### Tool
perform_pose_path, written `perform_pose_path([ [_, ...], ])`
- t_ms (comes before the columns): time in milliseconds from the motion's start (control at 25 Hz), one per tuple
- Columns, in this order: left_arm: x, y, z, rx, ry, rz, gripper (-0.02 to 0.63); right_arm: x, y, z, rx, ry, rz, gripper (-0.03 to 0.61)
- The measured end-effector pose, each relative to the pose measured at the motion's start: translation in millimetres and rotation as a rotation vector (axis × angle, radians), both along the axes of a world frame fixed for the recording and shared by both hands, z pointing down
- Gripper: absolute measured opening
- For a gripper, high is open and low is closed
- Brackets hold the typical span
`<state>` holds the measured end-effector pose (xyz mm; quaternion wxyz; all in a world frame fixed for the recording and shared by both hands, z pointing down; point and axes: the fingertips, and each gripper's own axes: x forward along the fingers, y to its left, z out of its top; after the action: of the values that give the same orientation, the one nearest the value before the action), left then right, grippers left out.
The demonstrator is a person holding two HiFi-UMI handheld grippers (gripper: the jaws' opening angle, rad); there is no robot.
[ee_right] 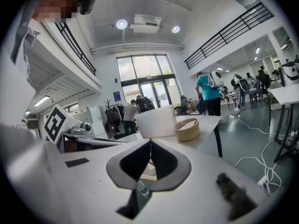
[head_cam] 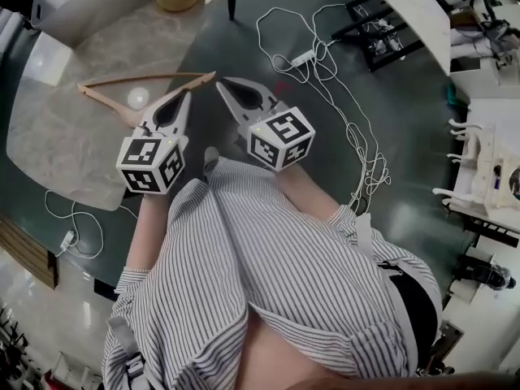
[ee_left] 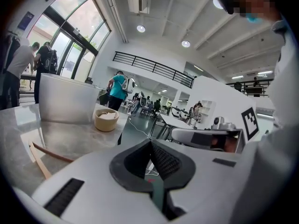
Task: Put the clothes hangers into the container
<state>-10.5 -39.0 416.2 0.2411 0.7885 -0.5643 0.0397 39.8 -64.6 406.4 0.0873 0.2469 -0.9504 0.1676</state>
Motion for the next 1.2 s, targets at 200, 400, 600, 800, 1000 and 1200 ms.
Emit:
perform_pose_path([
  [200,-1,-5,8,-0.025,-0.012,-0.014,0.009,-3,-13,1,-0.008,-0.015,-0.007,0.015],
  [400,-4,-13,22,-0.071,-0.013,-0.022,0.009,-4,-23,10,-0.026,-0.001,-0.024,0.015],
  [600,0,-21,29,-0.084,-0.020,-0.004,0.009,1,-34,11,-0.028,-0.002,0.000,0.015],
  [800,0,-26,28,-0.082,0.007,0.025,0.009,4,-36,16,-0.041,0.012,0.021,0.015],
  [1000,0,-28,20,-0.091,0.004,0.055,0.009,7,-37,10,-0.055,0.003,0.050,0.015],
  [1200,-9,-33,21,-0.116,0.019,0.054,0.009,7,-38,17,-0.074,0.019,0.064,0.015],
])
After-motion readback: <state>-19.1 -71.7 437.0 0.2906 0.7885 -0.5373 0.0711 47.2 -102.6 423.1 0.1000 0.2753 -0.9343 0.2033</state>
